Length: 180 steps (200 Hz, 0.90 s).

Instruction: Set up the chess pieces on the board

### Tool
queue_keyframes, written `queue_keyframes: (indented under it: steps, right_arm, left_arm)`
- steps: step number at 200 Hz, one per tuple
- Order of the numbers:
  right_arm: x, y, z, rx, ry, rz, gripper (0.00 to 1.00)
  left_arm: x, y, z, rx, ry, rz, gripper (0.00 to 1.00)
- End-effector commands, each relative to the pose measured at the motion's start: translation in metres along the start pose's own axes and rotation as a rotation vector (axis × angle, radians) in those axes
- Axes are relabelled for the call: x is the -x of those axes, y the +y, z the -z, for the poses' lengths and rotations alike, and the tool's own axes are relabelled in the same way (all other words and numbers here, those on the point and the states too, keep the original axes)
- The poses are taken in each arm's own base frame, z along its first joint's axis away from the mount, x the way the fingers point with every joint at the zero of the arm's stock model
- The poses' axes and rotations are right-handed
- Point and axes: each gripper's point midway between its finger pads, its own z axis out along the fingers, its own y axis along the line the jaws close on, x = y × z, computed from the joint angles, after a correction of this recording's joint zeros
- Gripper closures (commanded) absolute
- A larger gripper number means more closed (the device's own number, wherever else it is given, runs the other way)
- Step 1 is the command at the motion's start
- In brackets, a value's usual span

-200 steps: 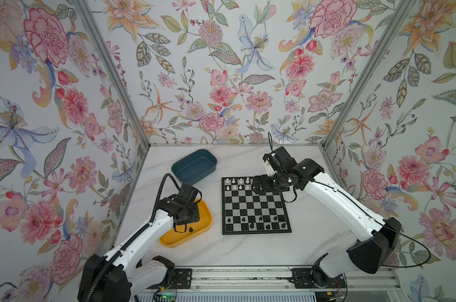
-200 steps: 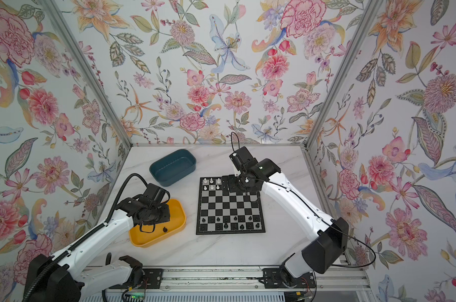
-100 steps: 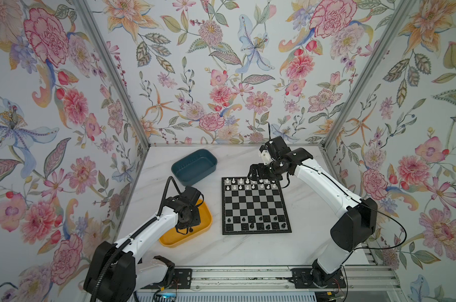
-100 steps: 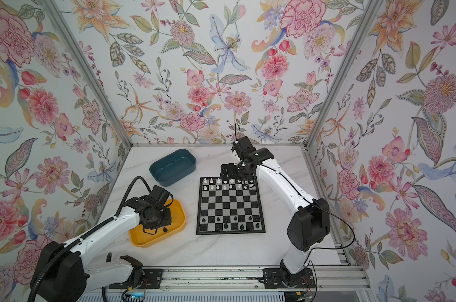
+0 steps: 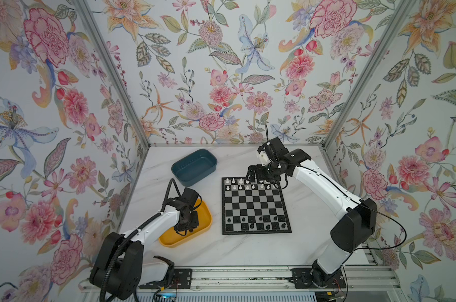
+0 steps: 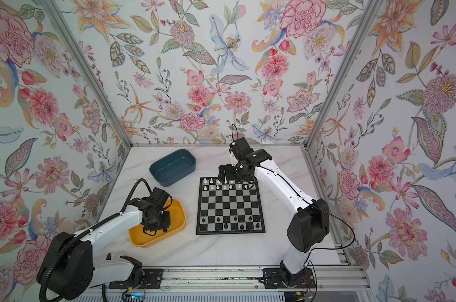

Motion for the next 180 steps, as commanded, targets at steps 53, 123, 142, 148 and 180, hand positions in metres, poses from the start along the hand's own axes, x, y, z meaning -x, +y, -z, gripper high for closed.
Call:
queue_keyframes:
  steps: [53,123,142,148,180]
  right_arm:
    - [0.002,0.001,0.011,-0.008,-0.030,-0.010,0.01]
    - [-0.002,0.002,0.010,-0.014,-0.025,-0.012,0.01]
    - [-0.003,0.001,0.009,-0.016,-0.023,-0.012,0.01]
    - [-0.004,0.001,0.009,-0.016,-0.021,-0.014,0.01]
    - [-0.006,0.001,0.007,-0.018,-0.015,-0.013,0.01]
  left_arm:
    - [-0.007,0.004,-0.006,-0.001,0.036,-0.024,0.69]
    - [-0.011,0.005,-0.008,0.002,0.056,-0.032,0.73]
    - [-0.012,0.006,-0.008,0.002,0.060,-0.034,0.75]
    - [-0.013,0.006,-0.008,0.003,0.063,-0.035,0.76]
    - [-0.015,0.008,-0.007,0.007,0.067,-0.035,0.78]
